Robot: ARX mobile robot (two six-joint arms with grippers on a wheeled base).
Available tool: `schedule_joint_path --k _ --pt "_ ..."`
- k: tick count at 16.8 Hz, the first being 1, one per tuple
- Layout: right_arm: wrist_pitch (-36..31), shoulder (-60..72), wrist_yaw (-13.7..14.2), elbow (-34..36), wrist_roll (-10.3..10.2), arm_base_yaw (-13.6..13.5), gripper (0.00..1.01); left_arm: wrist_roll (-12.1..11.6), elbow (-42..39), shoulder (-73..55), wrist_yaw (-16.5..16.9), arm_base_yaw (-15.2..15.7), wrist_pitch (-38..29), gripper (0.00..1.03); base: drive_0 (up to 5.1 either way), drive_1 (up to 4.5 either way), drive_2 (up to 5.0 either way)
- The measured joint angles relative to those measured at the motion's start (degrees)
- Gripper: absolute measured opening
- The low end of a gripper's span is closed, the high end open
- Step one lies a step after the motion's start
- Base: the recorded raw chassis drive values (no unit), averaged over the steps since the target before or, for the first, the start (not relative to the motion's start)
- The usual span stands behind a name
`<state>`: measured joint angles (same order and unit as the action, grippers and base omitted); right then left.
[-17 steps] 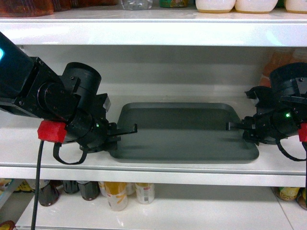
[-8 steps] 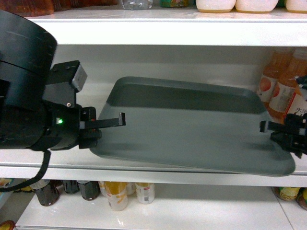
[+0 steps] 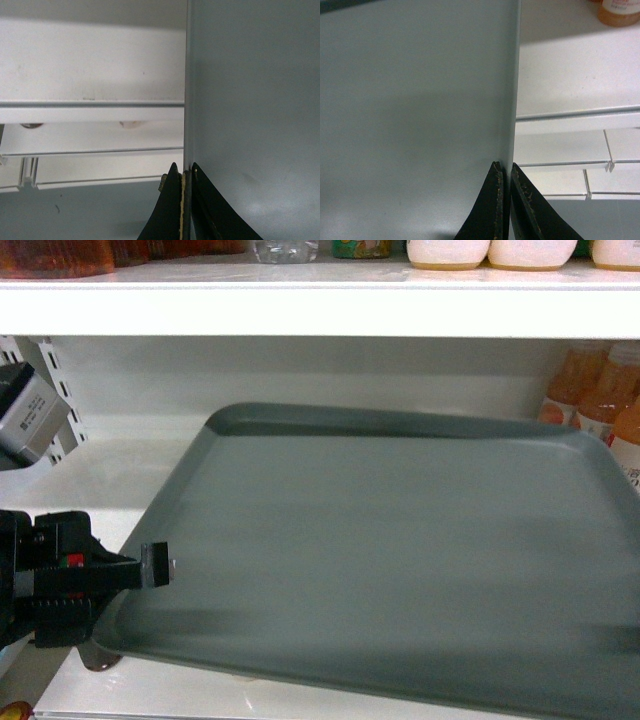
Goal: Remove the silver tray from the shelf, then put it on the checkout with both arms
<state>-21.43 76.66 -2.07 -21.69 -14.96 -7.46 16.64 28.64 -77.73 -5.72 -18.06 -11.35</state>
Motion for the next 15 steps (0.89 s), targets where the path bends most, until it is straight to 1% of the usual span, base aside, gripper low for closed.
schedule_joint_path --k 7,15 --pt "0.04 0.13 0.28 -0.42 -0.13 0.0 0.03 -0.09 0.26 -0.2 -0.07 0.0 0.15 0.02 0.0 0.0 0.0" --pt "-0.02 0.15 0.26 -0.42 -0.24 0.0 0.03 -0.09 0.26 -0.26 -0.09 0.0 0.07 0.02 0.1 -4.25 4.4"
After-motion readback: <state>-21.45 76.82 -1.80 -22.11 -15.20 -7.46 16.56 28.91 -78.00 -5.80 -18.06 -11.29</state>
